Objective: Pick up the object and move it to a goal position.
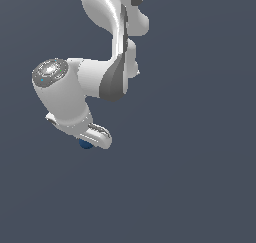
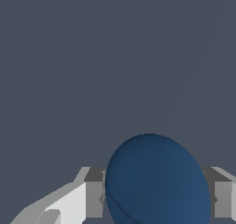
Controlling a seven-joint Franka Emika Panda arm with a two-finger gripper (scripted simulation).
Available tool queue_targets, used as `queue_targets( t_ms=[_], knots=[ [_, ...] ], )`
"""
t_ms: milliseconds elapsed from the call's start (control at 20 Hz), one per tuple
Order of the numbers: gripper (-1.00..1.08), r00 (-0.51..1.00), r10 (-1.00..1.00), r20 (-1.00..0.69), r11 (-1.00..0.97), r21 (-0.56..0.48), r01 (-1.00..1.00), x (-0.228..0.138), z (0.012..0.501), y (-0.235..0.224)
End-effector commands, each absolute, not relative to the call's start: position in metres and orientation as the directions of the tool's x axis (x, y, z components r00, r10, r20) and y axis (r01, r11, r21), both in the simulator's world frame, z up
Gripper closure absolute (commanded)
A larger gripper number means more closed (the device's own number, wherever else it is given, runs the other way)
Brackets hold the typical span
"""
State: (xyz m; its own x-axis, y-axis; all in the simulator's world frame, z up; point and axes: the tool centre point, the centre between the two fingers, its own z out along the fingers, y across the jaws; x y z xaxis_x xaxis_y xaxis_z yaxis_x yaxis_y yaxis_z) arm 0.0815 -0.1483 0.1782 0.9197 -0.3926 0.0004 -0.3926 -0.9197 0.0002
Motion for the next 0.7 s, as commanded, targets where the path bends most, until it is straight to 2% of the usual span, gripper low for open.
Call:
queue_targets(
  t_ms=[0,650],
  knots=[
    [1.08,0.92,-0.391,0.0,-0.92,0.0,-0.391,0.086,0.193,-0.162],
    [1.08,0.92,-0.391,0.0,-0.92,0.0,-0.391,0.096,0.22,-0.188]
  ],
)
